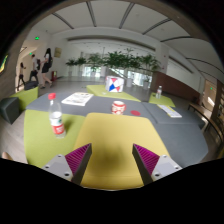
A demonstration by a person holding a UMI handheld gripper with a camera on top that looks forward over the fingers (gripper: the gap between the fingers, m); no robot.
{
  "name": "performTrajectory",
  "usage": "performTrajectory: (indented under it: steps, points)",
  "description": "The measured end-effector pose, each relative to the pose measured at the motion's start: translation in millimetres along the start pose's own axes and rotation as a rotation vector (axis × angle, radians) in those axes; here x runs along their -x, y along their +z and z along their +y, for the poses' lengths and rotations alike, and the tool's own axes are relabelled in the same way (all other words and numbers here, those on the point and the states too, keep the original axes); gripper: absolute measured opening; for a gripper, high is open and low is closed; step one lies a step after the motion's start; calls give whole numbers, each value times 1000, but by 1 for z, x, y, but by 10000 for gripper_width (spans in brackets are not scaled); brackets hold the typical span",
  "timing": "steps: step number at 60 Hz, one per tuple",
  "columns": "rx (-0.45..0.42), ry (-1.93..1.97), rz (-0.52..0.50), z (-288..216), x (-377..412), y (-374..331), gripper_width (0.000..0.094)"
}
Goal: Pour water
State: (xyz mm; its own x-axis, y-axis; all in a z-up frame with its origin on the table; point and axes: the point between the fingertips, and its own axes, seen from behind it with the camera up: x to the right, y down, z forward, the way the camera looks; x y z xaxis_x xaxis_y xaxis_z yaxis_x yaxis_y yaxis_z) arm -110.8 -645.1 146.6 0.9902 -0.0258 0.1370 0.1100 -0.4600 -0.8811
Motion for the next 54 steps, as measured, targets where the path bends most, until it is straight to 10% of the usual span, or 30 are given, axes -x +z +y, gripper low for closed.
performTrajectory:
  steps: [19, 36, 54]
  points:
    - [-37, -19, -223, -10, 213, 44, 854]
    - [-112, 10, -173, -46, 270, 154, 842]
    - [-192, 32, -193, -55, 285, 194, 434]
